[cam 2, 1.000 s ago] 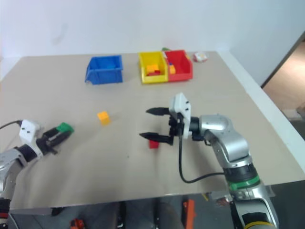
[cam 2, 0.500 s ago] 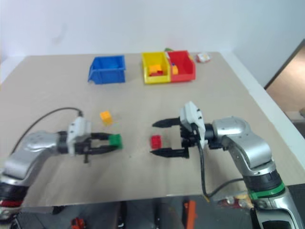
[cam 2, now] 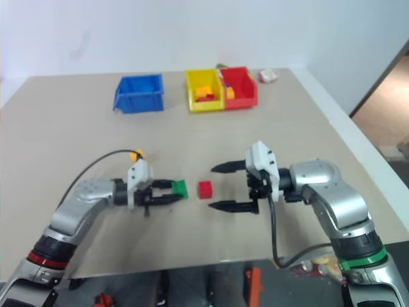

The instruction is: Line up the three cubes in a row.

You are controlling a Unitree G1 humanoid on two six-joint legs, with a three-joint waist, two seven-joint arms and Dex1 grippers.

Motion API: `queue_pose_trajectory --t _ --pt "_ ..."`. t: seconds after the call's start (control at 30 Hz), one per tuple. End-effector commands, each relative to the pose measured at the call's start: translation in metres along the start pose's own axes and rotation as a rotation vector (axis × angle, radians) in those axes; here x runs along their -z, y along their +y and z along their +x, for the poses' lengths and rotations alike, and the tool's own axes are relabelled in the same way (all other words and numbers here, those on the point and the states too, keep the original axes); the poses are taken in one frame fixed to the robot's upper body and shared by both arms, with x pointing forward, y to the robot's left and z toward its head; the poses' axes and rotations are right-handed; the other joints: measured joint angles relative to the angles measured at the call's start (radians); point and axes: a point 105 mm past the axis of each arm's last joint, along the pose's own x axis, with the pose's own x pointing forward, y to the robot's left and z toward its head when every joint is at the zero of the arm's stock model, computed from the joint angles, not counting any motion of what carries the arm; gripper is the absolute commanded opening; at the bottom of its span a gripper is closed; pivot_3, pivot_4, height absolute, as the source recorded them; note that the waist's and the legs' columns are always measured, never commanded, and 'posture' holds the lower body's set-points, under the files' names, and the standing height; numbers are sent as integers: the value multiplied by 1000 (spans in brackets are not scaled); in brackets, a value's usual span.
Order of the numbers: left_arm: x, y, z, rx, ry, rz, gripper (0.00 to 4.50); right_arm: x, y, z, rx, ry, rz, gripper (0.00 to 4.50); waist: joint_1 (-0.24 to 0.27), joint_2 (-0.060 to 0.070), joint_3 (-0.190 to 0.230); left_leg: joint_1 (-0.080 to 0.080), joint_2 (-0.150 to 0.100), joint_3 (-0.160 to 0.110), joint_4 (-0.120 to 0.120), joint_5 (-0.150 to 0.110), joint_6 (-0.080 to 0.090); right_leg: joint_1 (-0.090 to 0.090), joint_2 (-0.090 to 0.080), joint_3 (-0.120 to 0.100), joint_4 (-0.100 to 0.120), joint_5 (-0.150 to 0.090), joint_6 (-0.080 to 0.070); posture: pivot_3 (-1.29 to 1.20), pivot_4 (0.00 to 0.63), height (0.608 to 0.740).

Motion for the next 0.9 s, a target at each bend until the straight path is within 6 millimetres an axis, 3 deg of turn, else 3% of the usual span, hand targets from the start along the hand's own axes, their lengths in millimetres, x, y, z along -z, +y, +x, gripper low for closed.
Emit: queue_pose_trajectory --t 0.03,0.27,0.63,0.9 --pt "-6 6 -14 3 -7 58 1303 -8 2 -3 1 -19 -33 4500 0 0 0 0 0 0 0 0 0 0 0 0 0 0 0 0 150 740" --pt "1 13 -28 41 47 90 1303 -6 2 -1 -14 -18 -29 4500 0 0 0 0 0 0 0 0 0 0 0 0 0 0 0 0 150 740" --pt "8 8 -20 109 60 119 1303 -3 0 -3 -4 -6 -28 4500 0 0 0 0 0 1 1 0 0 0 0 0 0 0 0 0 150 740" --pt "18 14 -22 101 114 104 1303 -4 -1 -2 -1 -10 -31 4500 0 0 0 0 0 1 1 0 0 0 0 -1 0 0 -1 0 150 740"
